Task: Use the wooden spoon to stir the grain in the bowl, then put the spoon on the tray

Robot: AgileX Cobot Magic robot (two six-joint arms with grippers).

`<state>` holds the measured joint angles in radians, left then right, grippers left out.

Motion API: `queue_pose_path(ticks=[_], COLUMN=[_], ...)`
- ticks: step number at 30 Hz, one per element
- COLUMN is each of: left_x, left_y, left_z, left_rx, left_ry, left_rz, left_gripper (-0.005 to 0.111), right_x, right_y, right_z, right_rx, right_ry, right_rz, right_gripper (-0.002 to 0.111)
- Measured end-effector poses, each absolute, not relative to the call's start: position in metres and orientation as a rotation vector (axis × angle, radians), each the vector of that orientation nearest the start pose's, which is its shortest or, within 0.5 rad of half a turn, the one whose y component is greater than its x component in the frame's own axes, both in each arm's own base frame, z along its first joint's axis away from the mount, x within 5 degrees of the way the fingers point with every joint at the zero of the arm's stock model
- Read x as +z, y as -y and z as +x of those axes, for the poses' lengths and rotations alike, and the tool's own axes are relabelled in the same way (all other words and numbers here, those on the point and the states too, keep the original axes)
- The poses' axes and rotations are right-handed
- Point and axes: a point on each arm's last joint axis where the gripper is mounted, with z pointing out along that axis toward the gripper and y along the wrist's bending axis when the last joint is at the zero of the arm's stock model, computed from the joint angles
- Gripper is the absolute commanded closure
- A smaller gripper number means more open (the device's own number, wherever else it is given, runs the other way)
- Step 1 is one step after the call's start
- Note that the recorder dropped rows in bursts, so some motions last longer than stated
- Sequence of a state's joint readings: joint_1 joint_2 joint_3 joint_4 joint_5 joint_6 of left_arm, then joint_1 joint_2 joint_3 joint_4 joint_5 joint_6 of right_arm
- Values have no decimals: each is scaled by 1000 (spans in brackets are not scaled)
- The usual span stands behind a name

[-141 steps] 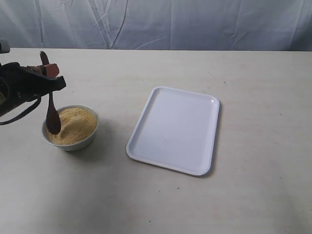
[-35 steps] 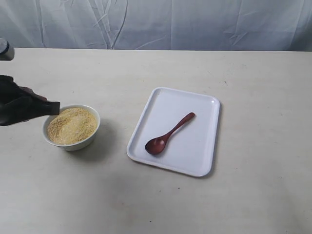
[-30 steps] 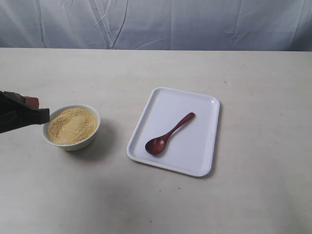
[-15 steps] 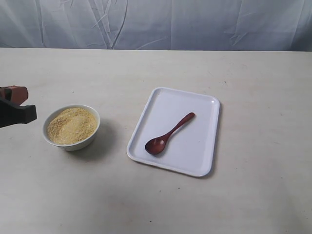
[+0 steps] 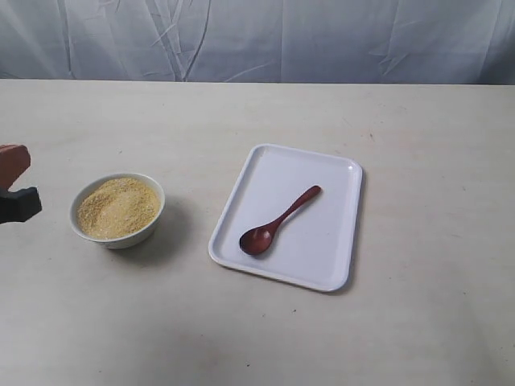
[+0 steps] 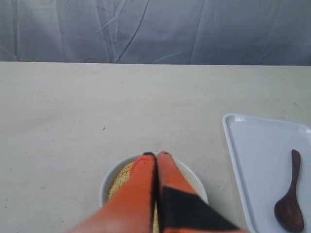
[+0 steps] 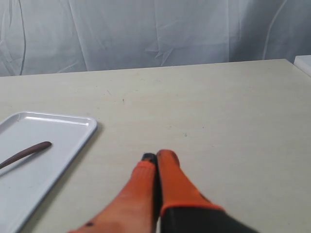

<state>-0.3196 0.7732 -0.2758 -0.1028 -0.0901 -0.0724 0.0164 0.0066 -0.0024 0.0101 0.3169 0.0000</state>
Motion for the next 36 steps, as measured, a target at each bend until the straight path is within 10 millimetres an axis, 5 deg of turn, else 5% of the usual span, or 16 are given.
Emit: queue_pose_path(ticks=[9,21,29,36], left_x=[226,224,216,196], left_y=[37,36,33,14], left_z=[117,114,105,81], left_rx=[-369,-366,-233,-133], left_ry=[-1827,-1839,-1853,-1787], left_rz=[69,79,250,145], left_gripper=[107,107,107,107], right_x=[185,185,185,185], right_y=[-1,-1,-1,-1], right_z=[54,54,54,54], right_rx=[21,21,21,21], right_ry=[-1805,-1805,-1805,-1805], right_rz=[-8,-8,-8,-8], right_gripper=[108,108,108,108])
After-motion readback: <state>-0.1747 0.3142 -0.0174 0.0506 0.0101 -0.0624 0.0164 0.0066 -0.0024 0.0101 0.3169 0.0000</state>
